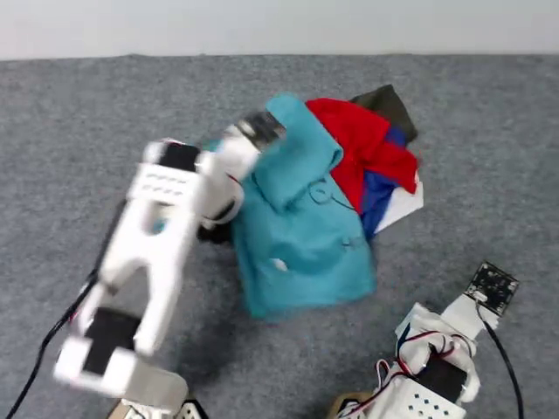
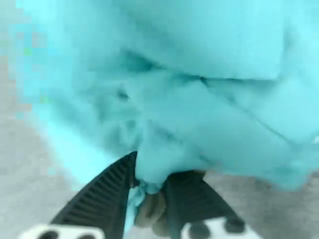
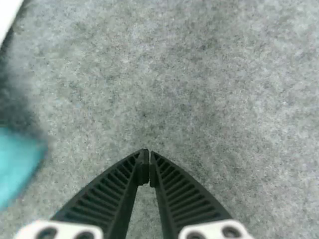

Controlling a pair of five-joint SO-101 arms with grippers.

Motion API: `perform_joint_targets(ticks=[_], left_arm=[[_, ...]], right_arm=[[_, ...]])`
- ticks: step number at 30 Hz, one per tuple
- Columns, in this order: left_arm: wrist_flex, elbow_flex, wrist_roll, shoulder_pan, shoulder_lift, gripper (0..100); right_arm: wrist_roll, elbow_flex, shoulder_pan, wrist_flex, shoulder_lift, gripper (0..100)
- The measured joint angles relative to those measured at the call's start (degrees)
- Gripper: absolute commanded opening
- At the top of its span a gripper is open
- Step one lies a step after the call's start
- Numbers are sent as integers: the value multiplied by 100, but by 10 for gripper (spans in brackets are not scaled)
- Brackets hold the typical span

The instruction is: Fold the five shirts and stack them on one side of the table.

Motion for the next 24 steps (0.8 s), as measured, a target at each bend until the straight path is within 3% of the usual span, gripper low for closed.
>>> perform_joint_targets(ticks=[6,12,24], left_arm=[[141,-580,0,-835,-1512,13],[141,-1398,18,-2207,-1855,13],[-1442,-1503,18,-4879,-1389,13]], right_arm=[[0,0,0,0,0,10],[0,0,0,0,0,10],[0,0,0,0,0,10]])
